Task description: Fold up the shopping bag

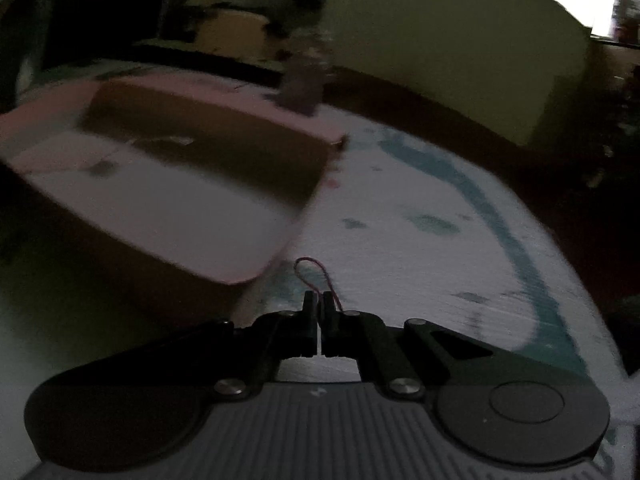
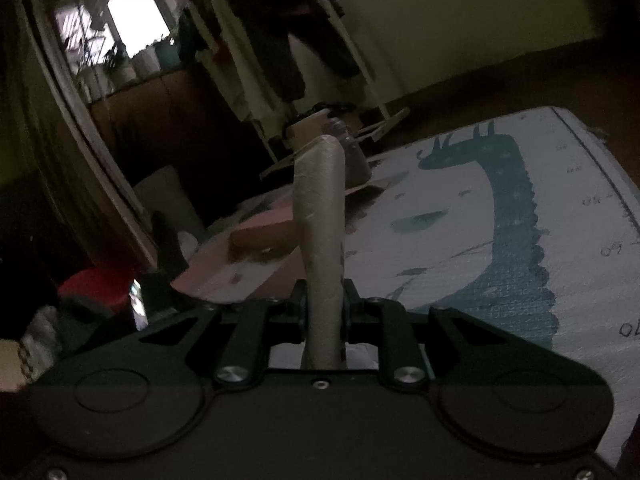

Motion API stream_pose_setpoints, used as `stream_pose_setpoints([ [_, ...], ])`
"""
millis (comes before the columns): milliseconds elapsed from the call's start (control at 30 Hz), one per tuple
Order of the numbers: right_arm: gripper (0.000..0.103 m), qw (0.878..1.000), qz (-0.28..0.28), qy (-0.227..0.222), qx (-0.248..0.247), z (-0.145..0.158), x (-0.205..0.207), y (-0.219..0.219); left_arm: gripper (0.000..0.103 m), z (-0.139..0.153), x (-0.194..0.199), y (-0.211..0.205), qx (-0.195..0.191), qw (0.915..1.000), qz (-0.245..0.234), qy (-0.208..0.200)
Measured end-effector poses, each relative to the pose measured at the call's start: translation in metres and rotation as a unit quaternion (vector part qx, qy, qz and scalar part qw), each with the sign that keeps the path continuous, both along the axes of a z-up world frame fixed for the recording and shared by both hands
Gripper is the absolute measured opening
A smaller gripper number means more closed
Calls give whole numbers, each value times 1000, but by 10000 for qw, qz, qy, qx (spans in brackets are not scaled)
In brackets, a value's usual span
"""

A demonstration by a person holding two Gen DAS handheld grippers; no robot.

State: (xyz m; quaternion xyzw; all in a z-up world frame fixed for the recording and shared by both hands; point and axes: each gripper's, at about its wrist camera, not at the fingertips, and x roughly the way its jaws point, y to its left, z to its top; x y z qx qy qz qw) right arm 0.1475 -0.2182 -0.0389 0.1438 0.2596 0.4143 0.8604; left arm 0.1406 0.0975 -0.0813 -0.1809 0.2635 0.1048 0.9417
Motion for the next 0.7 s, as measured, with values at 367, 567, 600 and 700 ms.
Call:
stream_pose_setpoints([
  [367,16,9973,339,-247,-598,-7,-9,25,1,50,-32,5,-971,9774,-1725,-739],
  [567,16,9957,517,-347,-688,-8,-14,32,1,75,-46,6,-893,9729,-1913,-945],
  [600,16,9953,550,-367,-712,-8,-14,34,1,80,-46,5,-854,9713,-1972,-1020],
  [700,16,9946,594,-390,-754,-9,-16,37,1,99,-48,-6,-332,9702,-2131,-1103],
])
